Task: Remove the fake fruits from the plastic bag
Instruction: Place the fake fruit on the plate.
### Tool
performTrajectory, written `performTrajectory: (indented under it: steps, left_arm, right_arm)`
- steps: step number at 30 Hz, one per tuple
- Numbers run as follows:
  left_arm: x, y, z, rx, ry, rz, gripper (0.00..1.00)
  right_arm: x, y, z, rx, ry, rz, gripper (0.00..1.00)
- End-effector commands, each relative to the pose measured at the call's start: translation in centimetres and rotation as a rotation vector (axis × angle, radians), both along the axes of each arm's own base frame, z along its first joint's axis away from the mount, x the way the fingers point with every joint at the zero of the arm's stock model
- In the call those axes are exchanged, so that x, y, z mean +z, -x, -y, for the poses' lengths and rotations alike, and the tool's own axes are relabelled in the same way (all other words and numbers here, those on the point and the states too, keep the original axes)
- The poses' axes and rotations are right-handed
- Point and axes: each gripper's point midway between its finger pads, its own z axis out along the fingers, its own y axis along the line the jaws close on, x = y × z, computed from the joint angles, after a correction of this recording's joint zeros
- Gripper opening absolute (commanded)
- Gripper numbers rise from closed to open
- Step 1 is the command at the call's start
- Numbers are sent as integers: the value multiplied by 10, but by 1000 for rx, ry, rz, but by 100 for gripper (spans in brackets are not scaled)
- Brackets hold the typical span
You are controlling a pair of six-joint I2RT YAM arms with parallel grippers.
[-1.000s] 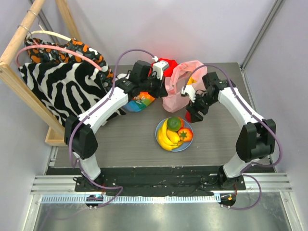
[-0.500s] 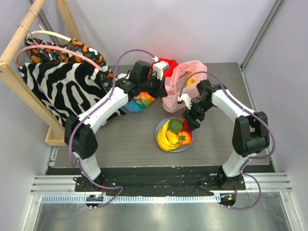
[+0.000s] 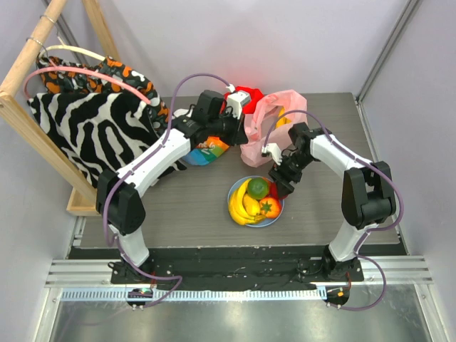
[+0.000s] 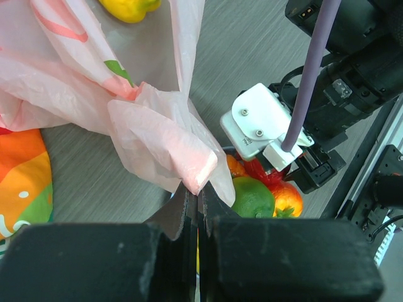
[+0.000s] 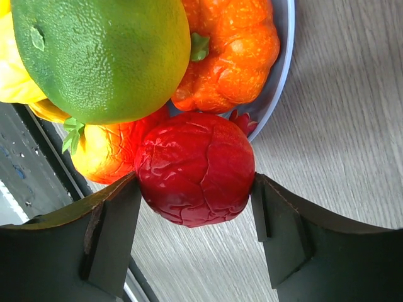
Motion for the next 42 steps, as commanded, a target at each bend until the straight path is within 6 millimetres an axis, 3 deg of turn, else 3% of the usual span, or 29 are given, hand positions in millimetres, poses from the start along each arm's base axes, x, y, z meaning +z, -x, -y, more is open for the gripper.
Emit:
performTrajectory:
  steps: [1, 5, 7, 8, 9, 15, 23, 29, 39, 42]
  left_arm:
    - [13, -4, 6, -11, 27, 30, 0]
    - [14, -6, 8, -11, 30, 33, 0]
    - [13, -7, 9, -13, 30, 32, 0]
    - [14, -7, 10, -13, 33, 32, 0]
    - [13, -7, 10, -14, 32, 28, 0]
    - [16, -8, 11, -18, 41, 33, 0]
    - [19, -6, 11, -21, 45, 33, 0]
    - [20, -4, 9, -22, 43, 36, 0]
    - [21, -3, 8, -20, 44, 41, 0]
    - [18, -2, 8, -21, 40, 35, 0]
  right_arm:
    - [-3, 11, -7, 19, -8, -17, 75]
    - [-4, 15, -7, 22, -4, -10, 76]
    - [-2, 17, -7, 21, -4, -9, 83]
    - [-1, 17, -7, 20, -5, -9, 99]
    - [2, 17, -7, 17, -7, -1, 100]
    - [22, 14, -6, 2, -13, 70, 100]
    - [23, 20, 1, 9, 17, 55, 100]
    - [35, 25, -3, 30, -17, 44, 100]
    - [24, 19, -5, 21, -8, 21, 93]
    - [17, 15, -5, 5, 5, 22, 85]
